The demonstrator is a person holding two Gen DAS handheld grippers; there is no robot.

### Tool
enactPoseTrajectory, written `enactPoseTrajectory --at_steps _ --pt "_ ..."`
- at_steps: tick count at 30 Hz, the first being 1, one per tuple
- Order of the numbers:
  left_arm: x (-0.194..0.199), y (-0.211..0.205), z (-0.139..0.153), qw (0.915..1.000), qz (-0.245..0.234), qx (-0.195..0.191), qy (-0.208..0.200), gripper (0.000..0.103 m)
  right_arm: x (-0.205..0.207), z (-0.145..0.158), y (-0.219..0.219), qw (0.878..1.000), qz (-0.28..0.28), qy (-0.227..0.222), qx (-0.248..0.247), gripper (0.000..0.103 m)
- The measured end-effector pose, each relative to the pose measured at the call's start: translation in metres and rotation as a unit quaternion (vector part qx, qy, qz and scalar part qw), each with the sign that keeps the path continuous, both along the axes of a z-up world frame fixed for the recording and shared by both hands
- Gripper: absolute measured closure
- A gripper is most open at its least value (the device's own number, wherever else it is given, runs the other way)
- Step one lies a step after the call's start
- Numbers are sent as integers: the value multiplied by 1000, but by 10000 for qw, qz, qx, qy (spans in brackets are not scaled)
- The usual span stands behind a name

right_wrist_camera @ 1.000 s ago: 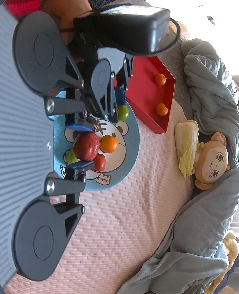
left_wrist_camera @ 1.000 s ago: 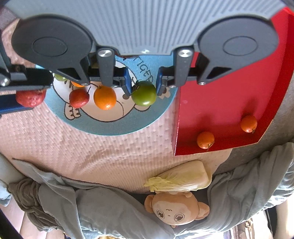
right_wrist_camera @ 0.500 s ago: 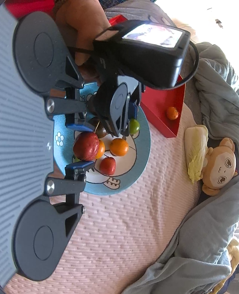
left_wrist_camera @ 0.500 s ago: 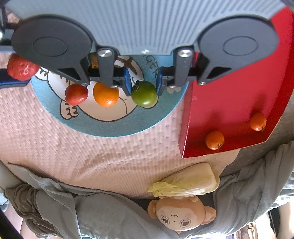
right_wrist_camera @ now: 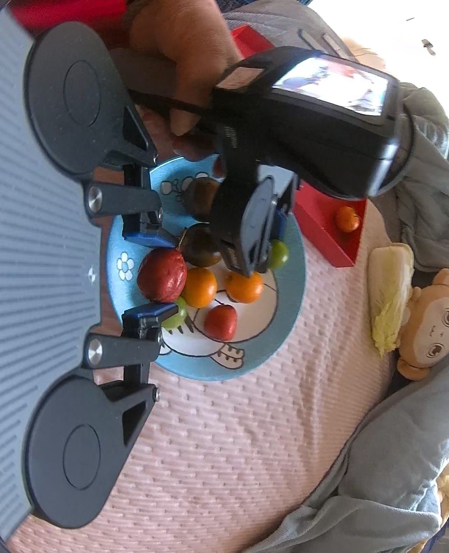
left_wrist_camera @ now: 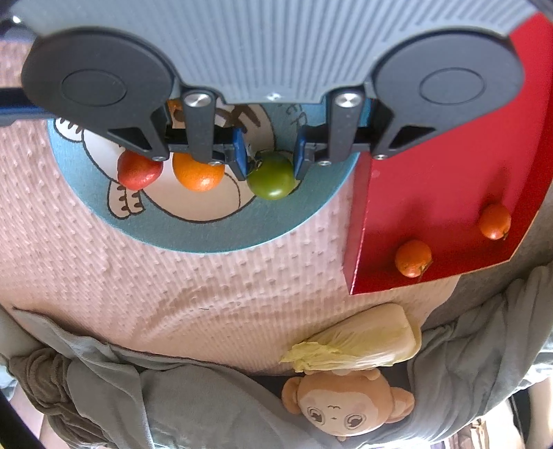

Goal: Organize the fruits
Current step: 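Carry the green tomato in the left gripper and red tomato in the right over the tiger plate, then open the right gripper to drop the red tomato while the left releases the green tomato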

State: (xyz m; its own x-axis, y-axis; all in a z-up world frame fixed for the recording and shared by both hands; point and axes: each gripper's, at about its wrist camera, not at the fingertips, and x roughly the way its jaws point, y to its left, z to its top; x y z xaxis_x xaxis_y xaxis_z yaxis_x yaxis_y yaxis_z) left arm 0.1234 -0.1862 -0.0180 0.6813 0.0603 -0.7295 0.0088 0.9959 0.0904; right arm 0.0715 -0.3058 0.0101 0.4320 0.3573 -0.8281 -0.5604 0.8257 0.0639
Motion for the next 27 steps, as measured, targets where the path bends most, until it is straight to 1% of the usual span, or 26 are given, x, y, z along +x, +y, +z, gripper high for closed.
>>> enactPoseTrajectory --at_steps 6,22,24,26,27 --pt "2 -5 -2 9999 -152 65 32 70 1 -8 3 9999 27 76 -112 65" --pt "2 -5 -2 9998 -156 69 120 69 5 -13 4 9997 -68 77 -203 64" --pt "1 -5 -2 9998 -145 68 140 69 6 -12 3 9997 -95 62 -212 62" --pt "0 -5 -2 9998 -142 71 156 68 6 -11 1 9997 -131 64 -173 56" --pt "-1 -5 -1 9997 -144 83 157 68 6 -10 2 9998 -140 58 -160 55"
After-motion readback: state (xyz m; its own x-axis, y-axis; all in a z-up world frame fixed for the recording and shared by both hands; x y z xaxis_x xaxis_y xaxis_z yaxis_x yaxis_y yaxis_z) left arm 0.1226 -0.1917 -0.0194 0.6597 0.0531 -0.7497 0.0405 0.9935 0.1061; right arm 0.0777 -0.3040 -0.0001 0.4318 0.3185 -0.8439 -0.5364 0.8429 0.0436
